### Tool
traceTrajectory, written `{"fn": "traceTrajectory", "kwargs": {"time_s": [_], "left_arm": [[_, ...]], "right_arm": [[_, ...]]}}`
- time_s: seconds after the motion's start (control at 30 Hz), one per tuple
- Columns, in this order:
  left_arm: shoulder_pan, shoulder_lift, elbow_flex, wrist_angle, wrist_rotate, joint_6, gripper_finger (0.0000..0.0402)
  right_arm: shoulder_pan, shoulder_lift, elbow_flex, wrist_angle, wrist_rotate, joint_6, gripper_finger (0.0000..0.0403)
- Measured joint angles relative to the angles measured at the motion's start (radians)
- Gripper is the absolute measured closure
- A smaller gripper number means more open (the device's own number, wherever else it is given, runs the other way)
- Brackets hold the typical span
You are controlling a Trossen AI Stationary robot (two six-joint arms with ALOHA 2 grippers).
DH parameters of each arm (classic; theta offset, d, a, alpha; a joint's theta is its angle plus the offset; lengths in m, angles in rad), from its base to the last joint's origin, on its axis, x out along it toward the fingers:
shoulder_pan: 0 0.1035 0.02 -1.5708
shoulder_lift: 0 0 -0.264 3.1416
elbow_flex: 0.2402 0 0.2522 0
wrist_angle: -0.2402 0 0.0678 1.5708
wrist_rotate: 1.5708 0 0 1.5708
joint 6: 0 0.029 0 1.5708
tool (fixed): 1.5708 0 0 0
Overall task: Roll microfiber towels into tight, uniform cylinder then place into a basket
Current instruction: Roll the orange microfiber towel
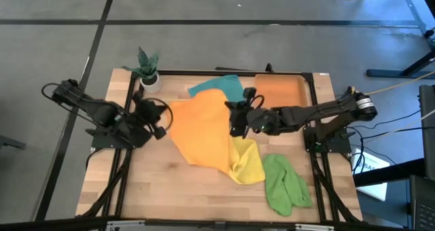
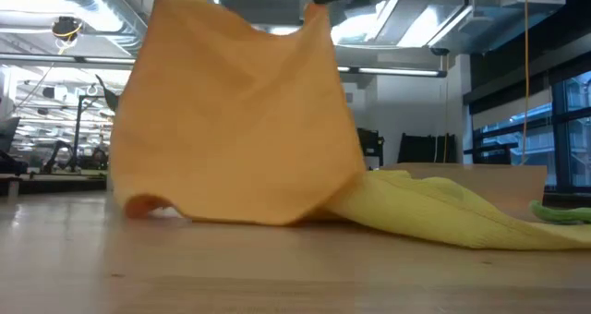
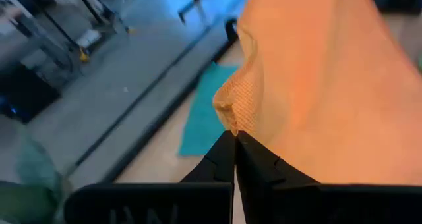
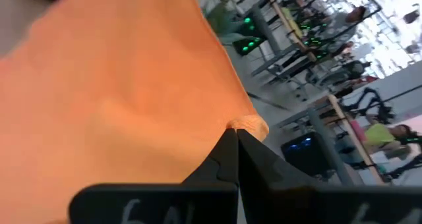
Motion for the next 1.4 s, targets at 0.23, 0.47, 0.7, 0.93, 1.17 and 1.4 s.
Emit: {"fn": "traceTrajectory", "kwargs": {"time_s": [0.23, 0.47, 0.7, 0.93, 1.17, 1.4], "left_arm": [[0.037, -0.058, 0.138, 0.0, -0.096, 0.199, 0.0402], [0.071, -0.066, 0.255, 0.003, -0.102, 0.348, 0.0402], [0.073, -0.052, 0.225, 0.002, 0.019, 0.362, 0.0402], [0.071, 0.006, 0.091, -0.001, 0.261, 0.255, 0.0402], [0.002, 0.091, 0.013, 0.002, 0.404, 0.083, 0.0402], [-0.125, 0.19, -0.008, 0.018, 0.433, -0.08, 0.0402]], "right_arm": [[-0.09, -0.024, 0.0, 0.169, -0.109, -0.134, 0.0403], [-0.146, -0.024, 0.0, 0.309, -0.114, -0.291, 0.0403], [-0.133, -0.044, 0.0, 0.201, -0.173, -0.246, 0.0403], [-0.066, -0.037, 0.0, -0.07, -0.307, -0.069, 0.0403], [0.037, -0.037, 0.0, -0.223, -0.423, 0.086, 0.0403], [0.13, -0.037, -0.078, -0.271, -0.591, 0.225, 0.0403]]}}
